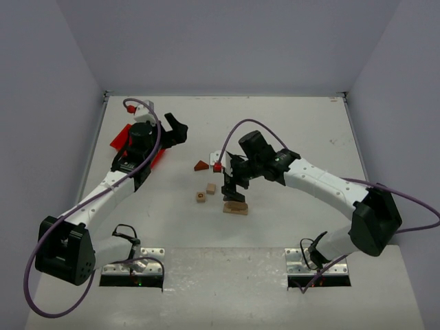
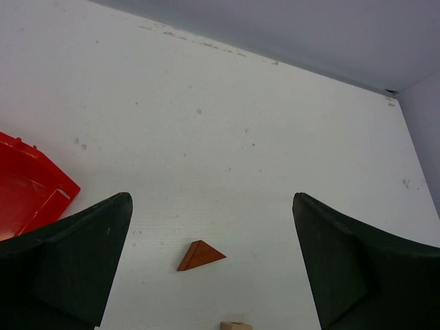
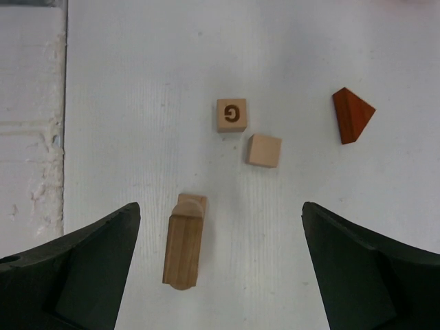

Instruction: Build the wood block tower

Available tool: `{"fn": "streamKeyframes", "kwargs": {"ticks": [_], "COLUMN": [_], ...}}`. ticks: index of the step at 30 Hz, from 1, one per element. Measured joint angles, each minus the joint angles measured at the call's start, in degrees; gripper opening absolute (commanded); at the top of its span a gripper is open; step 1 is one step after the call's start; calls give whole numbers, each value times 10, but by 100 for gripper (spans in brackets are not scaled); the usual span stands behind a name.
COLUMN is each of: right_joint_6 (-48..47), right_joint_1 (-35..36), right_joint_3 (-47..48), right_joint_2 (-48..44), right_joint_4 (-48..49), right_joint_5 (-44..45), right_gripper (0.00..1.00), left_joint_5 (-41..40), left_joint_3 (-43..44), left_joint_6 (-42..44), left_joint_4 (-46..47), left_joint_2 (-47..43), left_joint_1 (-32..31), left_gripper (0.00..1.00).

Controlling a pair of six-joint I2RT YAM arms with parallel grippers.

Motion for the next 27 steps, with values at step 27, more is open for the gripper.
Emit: {"fn": "streamKeyframes", "kwargs": {"ticks": [27], "right_joint_6": [56], "right_joint_1": [14], "right_joint_3": [154], "right_joint_2": [328], "right_joint_4": [48], "right_joint_5": [106], "right_gripper": [95], "left_joint_5": [-33], "left_joint_3": [-22], "left_joint_6": [-5], "left_joint_4": [10], "left_joint_2": [11], "left_joint_1": [31], "left_gripper": [100]}}
